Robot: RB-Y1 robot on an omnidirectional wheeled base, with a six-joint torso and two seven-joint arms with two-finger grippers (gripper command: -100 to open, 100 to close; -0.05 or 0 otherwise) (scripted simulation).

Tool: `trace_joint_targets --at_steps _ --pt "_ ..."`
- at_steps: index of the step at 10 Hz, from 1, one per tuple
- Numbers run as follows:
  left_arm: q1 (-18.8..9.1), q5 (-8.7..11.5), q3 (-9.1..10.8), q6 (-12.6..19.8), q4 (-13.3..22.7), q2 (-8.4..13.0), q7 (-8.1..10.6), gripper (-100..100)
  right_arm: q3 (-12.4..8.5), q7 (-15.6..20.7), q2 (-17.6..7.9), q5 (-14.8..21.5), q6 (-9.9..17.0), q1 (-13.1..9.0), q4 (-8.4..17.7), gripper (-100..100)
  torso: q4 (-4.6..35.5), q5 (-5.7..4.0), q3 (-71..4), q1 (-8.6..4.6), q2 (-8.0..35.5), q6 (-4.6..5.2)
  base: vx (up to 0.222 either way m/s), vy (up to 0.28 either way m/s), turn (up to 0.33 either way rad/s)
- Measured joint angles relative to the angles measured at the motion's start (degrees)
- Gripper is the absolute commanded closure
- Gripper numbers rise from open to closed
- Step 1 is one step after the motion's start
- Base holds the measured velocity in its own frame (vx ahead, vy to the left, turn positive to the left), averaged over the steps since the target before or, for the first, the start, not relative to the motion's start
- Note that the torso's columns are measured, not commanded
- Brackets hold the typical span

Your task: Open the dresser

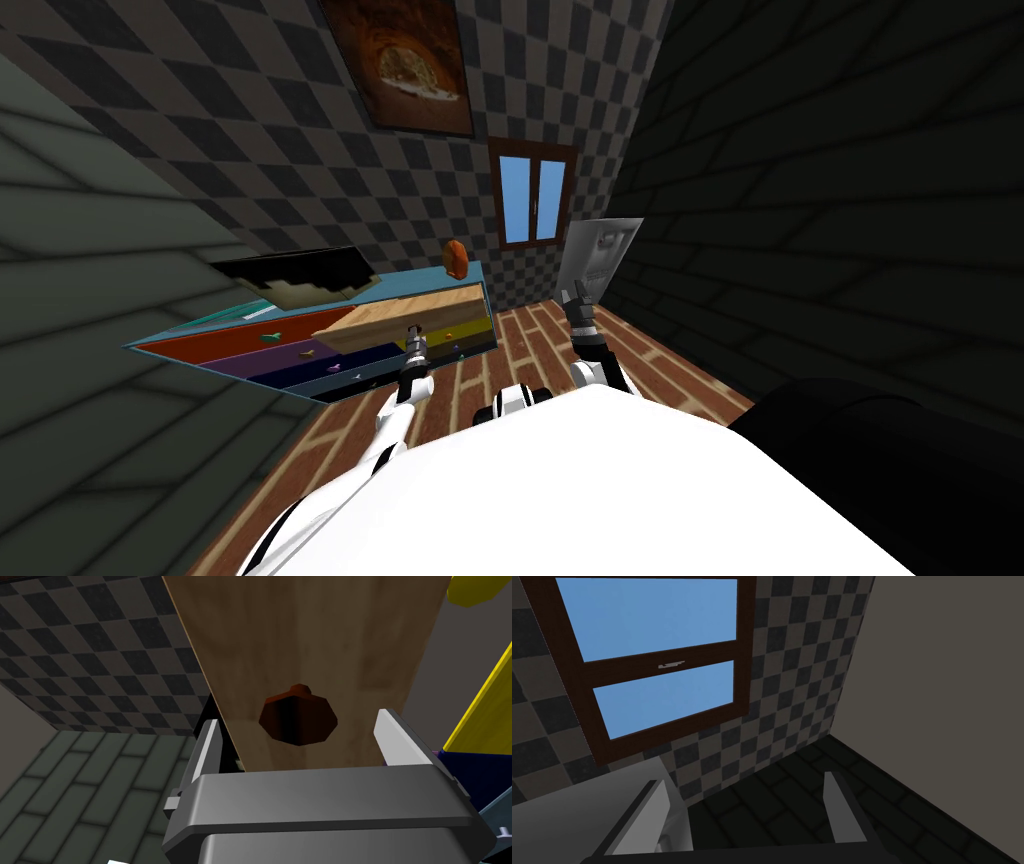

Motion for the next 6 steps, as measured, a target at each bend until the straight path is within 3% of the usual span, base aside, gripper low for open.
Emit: trace_joint_targets --at_steps 2,4,6 --pt "0.1 0.96 -1.11 0.76 -1.31 -0.43 -0.62 -100 0.0 0.0 0.0 0.0 0.0 -0.02 0.0 0 0.1 0.02 0.2 0.11 0.33 -0.03 0.033 0.015 0.099" --pt "-2.41 2.42 -2.66 -0.2 2.2 0.04 -1.41 -100 0.0 0.0 0.0 0.0 0.0 -0.02 0.0 0 0.01 0.03 0.03 0.12 0.06 -0.01 0.019 0.02 0.092" --pt "-3.87 4.38 -4.85 0.06 3.01 0.11 -2.51 -100 0.0 0.0 0.0 0.0 0.0 -0.02 0.0 0 -0.03 0.03 -0.05 0.09 -0.06 -0.01 0.026 0.022 0.096"
